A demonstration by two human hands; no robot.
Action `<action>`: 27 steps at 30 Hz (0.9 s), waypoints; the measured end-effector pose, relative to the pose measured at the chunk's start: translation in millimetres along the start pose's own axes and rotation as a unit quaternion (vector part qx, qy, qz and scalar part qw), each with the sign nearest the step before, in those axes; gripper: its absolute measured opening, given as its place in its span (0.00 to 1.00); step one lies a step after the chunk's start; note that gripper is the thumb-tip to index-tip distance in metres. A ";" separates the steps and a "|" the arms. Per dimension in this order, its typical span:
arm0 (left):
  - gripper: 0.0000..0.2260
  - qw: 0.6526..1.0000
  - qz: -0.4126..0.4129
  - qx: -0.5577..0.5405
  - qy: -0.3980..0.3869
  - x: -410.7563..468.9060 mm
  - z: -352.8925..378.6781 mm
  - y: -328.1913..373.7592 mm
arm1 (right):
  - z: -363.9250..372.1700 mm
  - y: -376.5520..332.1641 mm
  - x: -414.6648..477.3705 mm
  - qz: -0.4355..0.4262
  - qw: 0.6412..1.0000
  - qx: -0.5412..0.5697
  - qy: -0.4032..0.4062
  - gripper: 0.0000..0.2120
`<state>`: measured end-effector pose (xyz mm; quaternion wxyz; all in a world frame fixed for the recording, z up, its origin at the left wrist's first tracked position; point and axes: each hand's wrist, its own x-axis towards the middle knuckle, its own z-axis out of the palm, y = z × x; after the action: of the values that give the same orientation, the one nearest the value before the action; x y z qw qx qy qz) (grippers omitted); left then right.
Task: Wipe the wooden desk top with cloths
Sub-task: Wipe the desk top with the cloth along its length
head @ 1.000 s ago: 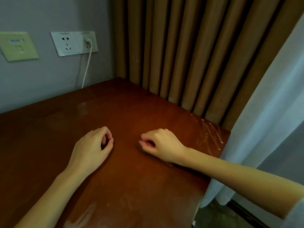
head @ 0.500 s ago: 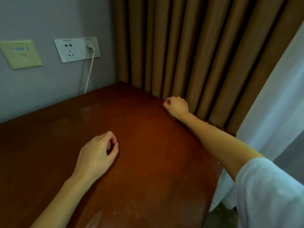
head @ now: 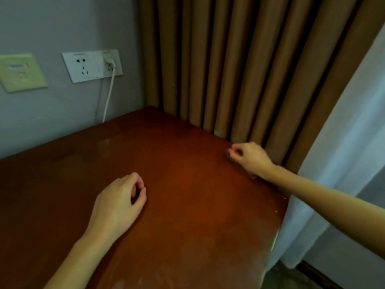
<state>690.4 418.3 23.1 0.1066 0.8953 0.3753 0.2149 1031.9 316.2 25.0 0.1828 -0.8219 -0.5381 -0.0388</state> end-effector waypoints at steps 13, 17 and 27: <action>0.05 1.000 -0.006 0.003 -0.012 -1.8 -1.7 0.7 | 31.5 -85.7 43.8 -0.081 0.996 0.012 -0.032 0.11; 0.05 1.000 -0.012 -0.002 -0.013 -3.3 -1.4 1.3 | 11.4 -66.4 -12.3 -0.170 0.983 0.018 -0.069 0.14; 0.06 1.000 -0.006 0.001 0.001 0.1 -2.7 5.0 | 6.8 11.2 51.0 0.089 0.995 -0.047 0.005 0.15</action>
<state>692.4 414.9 27.2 0.1066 0.8929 0.3809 0.2150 1062.3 358.9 29.1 0.1498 -0.8740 -0.4593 -0.0515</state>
